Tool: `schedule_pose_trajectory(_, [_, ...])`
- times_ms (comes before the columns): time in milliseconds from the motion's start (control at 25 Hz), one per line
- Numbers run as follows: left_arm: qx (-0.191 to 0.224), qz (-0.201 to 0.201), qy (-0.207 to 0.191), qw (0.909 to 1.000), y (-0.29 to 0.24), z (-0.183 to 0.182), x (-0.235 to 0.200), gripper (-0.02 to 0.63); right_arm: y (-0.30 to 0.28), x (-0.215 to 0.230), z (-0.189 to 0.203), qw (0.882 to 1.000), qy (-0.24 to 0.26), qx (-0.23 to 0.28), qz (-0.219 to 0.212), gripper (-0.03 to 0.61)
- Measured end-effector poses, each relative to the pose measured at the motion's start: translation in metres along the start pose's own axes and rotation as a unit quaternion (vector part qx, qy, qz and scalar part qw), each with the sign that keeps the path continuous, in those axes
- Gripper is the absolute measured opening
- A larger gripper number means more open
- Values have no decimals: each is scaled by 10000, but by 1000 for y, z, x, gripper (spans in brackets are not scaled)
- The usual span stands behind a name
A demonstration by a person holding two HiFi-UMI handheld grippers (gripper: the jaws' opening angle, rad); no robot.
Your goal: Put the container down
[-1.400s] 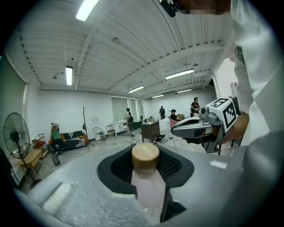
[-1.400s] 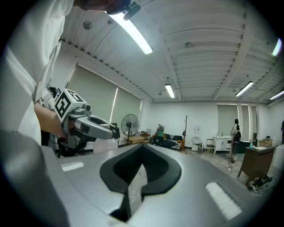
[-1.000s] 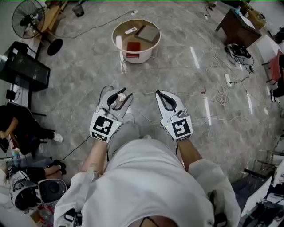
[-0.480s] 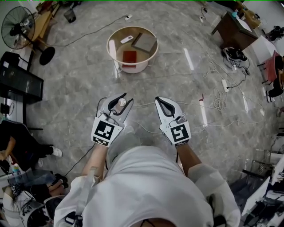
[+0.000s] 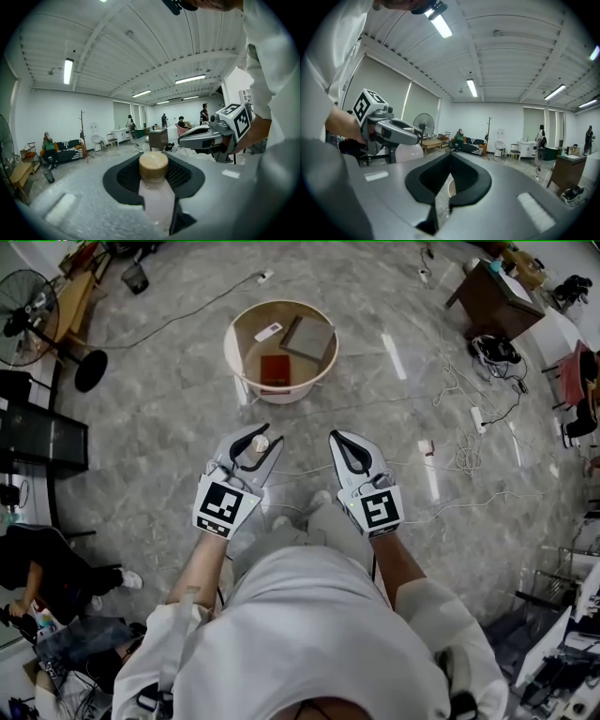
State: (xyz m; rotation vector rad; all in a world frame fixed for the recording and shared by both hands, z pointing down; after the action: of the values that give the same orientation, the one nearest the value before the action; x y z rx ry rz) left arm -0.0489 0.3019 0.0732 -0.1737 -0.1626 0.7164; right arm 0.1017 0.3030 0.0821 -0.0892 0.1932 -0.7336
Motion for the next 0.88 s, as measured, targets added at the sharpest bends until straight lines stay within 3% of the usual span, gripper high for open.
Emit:
schedule_pose_trajectory(480, [-64,-150,-6,9999,-84,-7,-72,124,-96,76,6,9999,-9,-82,-142,5])
schedule_pose_trajectory(880, [-160,-581,93,9981,-179,-6,-138,124,-185,160,22,9970,64,86,-767,5])
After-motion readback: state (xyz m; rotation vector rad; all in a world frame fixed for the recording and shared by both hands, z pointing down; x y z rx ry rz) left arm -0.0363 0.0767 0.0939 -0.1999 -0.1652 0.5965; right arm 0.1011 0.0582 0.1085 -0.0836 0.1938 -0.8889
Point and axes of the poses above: the fingertips, and each gripper's own axes: y backward along the fingers, x to its right, z out of its underside, the point moved 4 cm from there along y, backward along the fingers
